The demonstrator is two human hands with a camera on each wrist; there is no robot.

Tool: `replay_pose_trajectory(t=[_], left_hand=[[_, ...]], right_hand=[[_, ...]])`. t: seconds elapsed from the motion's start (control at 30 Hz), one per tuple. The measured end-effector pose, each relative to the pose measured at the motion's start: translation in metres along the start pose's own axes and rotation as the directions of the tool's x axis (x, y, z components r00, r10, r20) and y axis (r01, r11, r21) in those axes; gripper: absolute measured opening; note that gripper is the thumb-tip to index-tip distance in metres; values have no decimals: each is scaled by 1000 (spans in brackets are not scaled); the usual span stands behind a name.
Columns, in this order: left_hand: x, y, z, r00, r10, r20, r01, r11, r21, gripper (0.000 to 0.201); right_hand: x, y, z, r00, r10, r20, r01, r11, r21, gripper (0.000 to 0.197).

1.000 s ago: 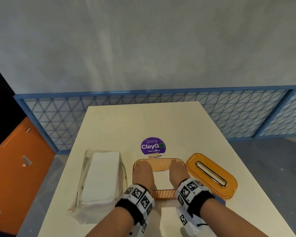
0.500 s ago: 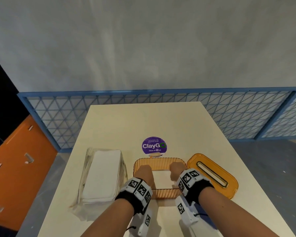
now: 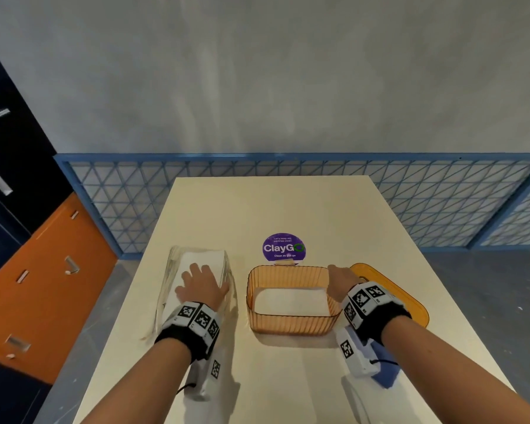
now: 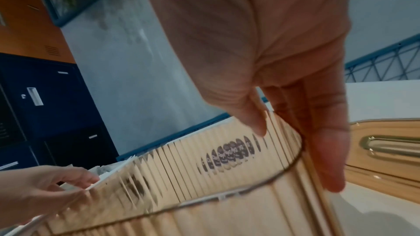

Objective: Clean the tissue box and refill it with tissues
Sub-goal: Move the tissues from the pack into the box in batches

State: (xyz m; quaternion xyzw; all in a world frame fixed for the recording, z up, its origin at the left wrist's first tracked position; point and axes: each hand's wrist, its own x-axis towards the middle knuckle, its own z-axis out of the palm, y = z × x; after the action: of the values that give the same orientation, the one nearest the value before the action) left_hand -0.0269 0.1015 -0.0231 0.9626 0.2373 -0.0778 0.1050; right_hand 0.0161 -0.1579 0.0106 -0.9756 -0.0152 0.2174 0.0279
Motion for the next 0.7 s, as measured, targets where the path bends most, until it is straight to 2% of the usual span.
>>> replay_pose_trajectory(t=[0.17,0.33,0.53,0.7], left_hand=[[-8,-1,4,999,4,-33,-5,1000,-23,46],[-15,1,-2,998,-13,-54,7,995,-101,31],[-16,1,-7,998,-35,-60,28,993,-117,28],[-18,5,-8,1000,-18,-17,17,999,-41,26]], right_hand=[[2,4,4,1000,12,-16,-12,1000,15,41],[1,4,5,1000,1,-5,-1,1000,18,37],[3,3,4,1000,8,8,-8,1000,-17,39],[5,4,5,1000,8,-3,-8,1000,-26,39]])
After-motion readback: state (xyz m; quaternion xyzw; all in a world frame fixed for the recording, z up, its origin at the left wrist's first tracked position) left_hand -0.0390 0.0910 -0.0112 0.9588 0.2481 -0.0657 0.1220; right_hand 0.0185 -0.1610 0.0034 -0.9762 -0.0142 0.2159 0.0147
